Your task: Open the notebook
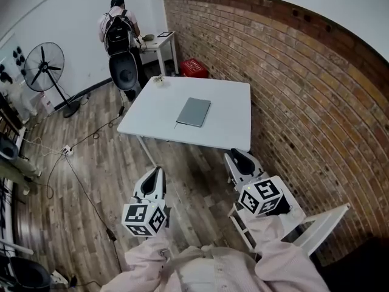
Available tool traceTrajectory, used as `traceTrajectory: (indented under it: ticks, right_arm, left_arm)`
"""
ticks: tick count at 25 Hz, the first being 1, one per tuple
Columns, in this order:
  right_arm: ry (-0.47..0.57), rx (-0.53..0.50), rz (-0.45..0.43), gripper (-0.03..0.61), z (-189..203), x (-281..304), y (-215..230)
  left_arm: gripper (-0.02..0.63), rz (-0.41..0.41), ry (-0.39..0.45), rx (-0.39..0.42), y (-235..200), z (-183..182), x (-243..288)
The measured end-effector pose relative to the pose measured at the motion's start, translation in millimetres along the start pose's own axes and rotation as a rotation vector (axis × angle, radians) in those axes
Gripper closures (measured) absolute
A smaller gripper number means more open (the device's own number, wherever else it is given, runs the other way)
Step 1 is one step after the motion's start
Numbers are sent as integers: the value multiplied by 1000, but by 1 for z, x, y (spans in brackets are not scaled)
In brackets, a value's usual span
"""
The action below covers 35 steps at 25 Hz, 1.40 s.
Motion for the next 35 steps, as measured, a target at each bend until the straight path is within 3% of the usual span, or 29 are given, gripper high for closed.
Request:
traceTrajectory:
  ticks: [7,18,35]
  right_arm:
    - [-18,18,-8,442,8,12,17]
    - [-44,48,-8,417,17,46,42]
    - [-157,100,-3,417,45,206,74]
  left_arm:
    - [620,-29,-13,-23,0,11,10]
    - [620,-50,-40,-44,-20,12,46]
    - [620,15,-145,-97,-131,15,179]
Point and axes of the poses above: the fingertips, and each gripper's own axes: x forward along the fingers, y to its right, z out of its underside, the point moved 6 cm from there along -x, backward along the fingers, and after that the axes turned 4 degrees about -y, right-handed, at the moved point
